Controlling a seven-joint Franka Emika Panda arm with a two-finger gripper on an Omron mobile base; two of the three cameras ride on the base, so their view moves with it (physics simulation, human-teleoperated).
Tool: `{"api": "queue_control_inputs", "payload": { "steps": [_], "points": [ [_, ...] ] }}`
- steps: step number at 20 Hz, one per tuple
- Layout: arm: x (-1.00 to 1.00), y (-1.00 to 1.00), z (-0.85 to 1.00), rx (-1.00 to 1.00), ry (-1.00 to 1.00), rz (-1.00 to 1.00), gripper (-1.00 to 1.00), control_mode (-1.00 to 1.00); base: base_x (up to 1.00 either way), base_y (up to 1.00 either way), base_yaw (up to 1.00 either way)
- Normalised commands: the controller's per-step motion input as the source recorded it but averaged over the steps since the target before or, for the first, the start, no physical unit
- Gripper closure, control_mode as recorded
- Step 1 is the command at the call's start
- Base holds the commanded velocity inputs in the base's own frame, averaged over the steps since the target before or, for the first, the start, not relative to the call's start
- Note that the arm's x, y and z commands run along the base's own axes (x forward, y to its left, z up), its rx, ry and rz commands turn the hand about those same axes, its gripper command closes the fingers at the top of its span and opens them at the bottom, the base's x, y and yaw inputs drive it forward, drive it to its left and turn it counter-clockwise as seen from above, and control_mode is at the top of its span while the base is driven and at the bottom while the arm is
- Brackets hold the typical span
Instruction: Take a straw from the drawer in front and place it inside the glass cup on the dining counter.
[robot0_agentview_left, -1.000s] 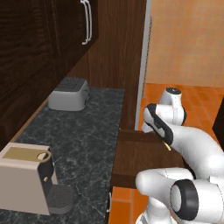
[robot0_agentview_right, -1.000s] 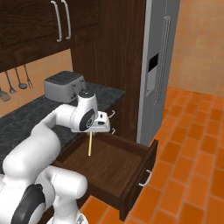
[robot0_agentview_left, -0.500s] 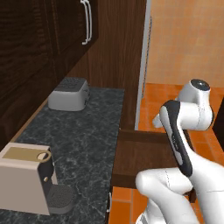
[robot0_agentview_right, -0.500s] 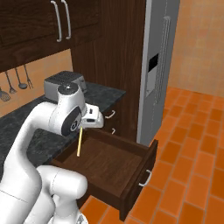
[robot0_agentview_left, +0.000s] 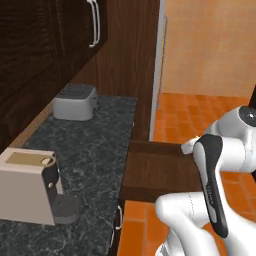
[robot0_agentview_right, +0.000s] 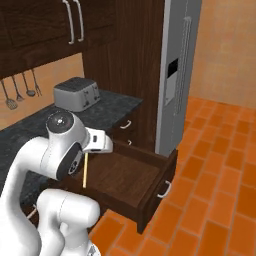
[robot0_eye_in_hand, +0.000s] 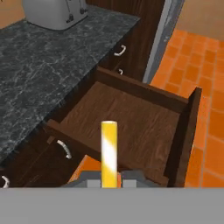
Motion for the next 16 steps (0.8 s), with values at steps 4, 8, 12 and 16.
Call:
{"api": "queue_control_inputs", "payload": {
  "steps": [4,8,12,16],
  "points": [
    [0.0,0.0,0.0,0.0,0.0,0.0,1.0,1.0,-0.64,-0.97,-0.11],
    [0.0,0.0,0.0,0.0,0.0,0.0,1.0,1.0,-0.08,-1.0,-0.13],
    [0.0,0.0,0.0,0.0,0.0,0.0,1.0,1.0,0.11,-1.0,-0.2],
    [0.0,0.0,0.0,0.0,0.0,0.0,1.0,1.0,0.22,-0.99,-0.23]
  ]
}}
